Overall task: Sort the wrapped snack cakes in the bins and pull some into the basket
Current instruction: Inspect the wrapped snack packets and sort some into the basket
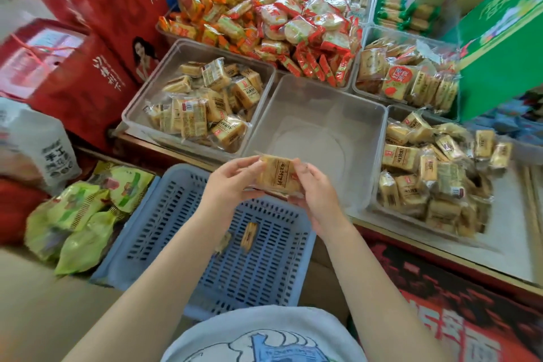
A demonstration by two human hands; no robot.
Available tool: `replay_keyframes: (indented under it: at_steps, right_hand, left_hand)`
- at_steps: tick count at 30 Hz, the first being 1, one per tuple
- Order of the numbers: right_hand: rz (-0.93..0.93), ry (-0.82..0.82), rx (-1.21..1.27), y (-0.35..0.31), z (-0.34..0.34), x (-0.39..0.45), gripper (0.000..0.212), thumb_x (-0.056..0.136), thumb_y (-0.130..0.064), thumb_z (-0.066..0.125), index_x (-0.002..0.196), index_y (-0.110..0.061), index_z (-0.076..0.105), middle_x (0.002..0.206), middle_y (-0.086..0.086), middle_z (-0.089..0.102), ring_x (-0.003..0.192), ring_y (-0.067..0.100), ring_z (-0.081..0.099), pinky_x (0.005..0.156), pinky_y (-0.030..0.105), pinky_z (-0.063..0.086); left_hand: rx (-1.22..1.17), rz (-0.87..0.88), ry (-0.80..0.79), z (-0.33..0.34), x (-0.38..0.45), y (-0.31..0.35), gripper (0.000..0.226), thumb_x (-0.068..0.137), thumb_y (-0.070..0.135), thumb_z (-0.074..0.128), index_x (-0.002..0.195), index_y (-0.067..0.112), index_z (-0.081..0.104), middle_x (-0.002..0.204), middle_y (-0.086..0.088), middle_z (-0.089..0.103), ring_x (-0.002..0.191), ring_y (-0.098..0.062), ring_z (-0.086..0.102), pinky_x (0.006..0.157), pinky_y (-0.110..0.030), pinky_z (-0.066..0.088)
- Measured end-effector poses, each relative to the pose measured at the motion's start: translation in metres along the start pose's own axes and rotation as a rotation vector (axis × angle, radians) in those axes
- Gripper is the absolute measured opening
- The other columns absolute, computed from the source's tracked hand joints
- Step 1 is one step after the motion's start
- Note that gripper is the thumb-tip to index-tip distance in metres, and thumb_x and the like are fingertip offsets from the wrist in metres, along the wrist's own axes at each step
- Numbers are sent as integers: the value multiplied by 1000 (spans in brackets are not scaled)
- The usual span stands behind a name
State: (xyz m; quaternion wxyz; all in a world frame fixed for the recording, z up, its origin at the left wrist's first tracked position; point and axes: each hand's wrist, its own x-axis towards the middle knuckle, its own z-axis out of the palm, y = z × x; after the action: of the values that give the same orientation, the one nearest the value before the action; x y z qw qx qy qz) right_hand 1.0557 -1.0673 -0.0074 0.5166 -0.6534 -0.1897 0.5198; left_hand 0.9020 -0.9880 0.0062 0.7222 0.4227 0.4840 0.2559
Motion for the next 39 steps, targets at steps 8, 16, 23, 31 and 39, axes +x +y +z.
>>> replay_keyframes:
  at_steps: [8,16,23,31,39]
  right_hand:
    - [31,98,-1,24,27,-47,46,105,-53,42,110,-17,70,107,11,74,102,27,68,82,39,54]
    - [-21,271,-36,27,43,-71,44,109,-44,39,95,-18,72,92,6,76,82,19,69,67,32,56]
    - [-80,302,-22,32,41,-85,27,106,-31,53,104,-5,60,87,9,76,69,20,75,52,32,58]
    - [-113,232,-126,27,49,-103,40,99,-48,58,106,-9,57,93,5,77,72,17,76,57,34,62]
    - [-154,301,-150,36,54,-97,27,107,-34,51,97,-12,62,94,9,75,83,19,74,57,26,57]
  left_hand:
    - [-194,-72,18,-20,-47,-29,23,95,18,68,115,10,74,102,-11,79,88,-17,75,71,-23,59]
    - [-232,-76,39,-30,-75,-35,16,98,13,65,106,3,74,93,-10,78,81,-15,74,69,-21,59]
    - [-65,-98,10,-48,-85,-33,8,95,9,68,100,8,75,87,-6,79,76,-12,73,65,-20,58]
    - [-63,-169,-75,-63,-90,-34,21,95,-1,65,112,8,74,97,-10,79,76,-11,71,66,-21,57]
    - [-45,-147,-127,-66,-95,-25,37,93,-8,56,116,15,72,100,-11,78,82,-12,70,66,-22,57]
